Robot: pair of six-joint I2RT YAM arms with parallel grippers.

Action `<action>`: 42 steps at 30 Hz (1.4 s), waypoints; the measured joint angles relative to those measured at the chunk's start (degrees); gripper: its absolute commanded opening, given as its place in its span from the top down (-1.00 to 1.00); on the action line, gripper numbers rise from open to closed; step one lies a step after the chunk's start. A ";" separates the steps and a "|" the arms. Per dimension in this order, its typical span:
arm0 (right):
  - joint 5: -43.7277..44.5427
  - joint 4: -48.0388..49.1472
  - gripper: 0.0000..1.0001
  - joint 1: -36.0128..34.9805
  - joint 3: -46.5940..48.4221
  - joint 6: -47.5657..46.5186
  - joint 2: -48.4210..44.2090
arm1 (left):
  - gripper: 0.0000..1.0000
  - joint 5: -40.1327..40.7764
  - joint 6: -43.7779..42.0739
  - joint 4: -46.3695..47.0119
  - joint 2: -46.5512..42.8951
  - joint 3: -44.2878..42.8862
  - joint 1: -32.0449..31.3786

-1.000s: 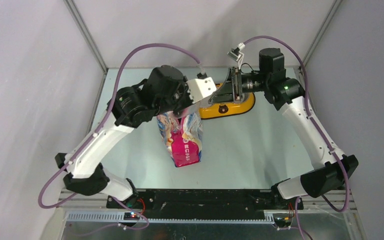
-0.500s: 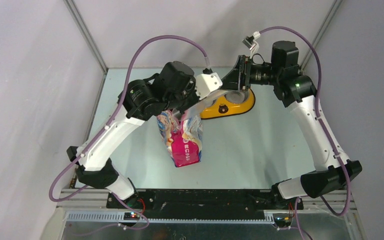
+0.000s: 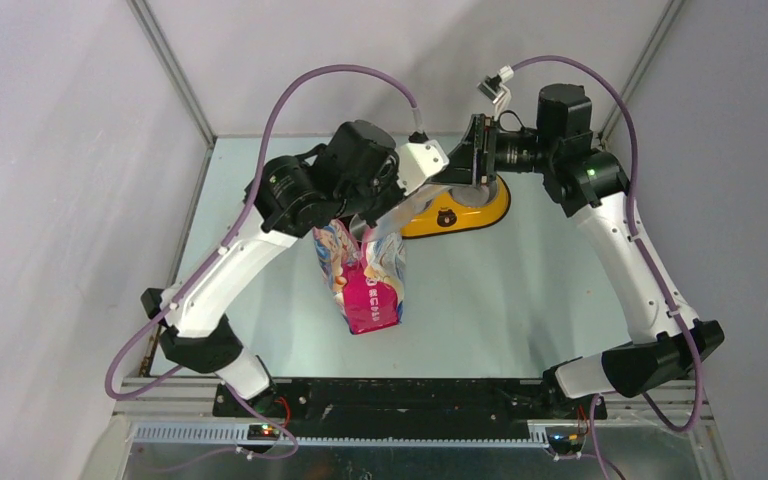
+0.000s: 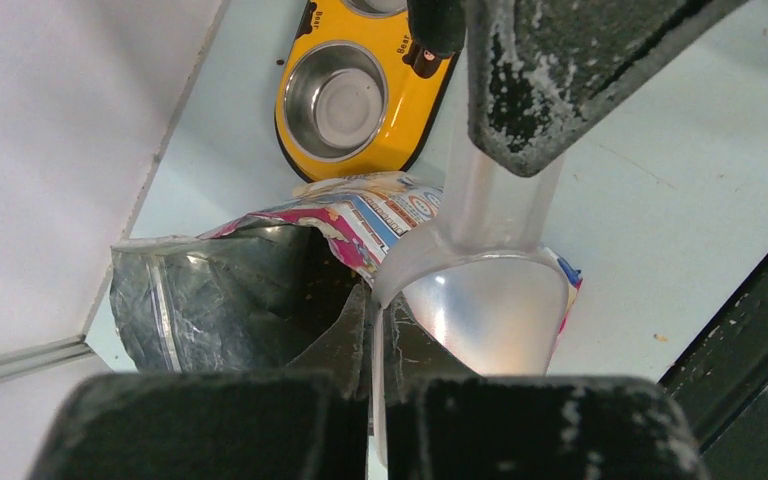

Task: Serve the pet food

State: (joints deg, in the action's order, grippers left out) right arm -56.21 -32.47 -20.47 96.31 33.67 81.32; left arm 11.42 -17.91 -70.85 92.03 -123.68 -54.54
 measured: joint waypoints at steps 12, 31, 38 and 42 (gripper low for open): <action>0.09 -0.20 -0.18 0.37 -0.04 -0.11 -0.13 | 1.00 -1.05 2.64 0.31 1.31 -0.96 0.74; -1.55 -0.02 0.24 1.60 -3.41 -1.33 -1.31 | 1.00 -7.85 4.46 0.42 2.27 -0.96 3.43; -1.79 -0.13 1.00 1.57 -3.45 -1.53 -1.40 | 1.00 -8.31 4.42 0.31 2.75 -1.60 3.56; -1.68 -0.57 1.00 1.60 -3.50 -2.84 -1.40 | 0.07 -8.15 4.46 0.15 3.02 -1.60 3.56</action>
State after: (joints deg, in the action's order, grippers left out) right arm -57.89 -33.04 -18.87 92.82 30.83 79.92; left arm 3.27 -13.45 -70.70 95.04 -125.27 -50.98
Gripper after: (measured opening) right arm 0.307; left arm 0.097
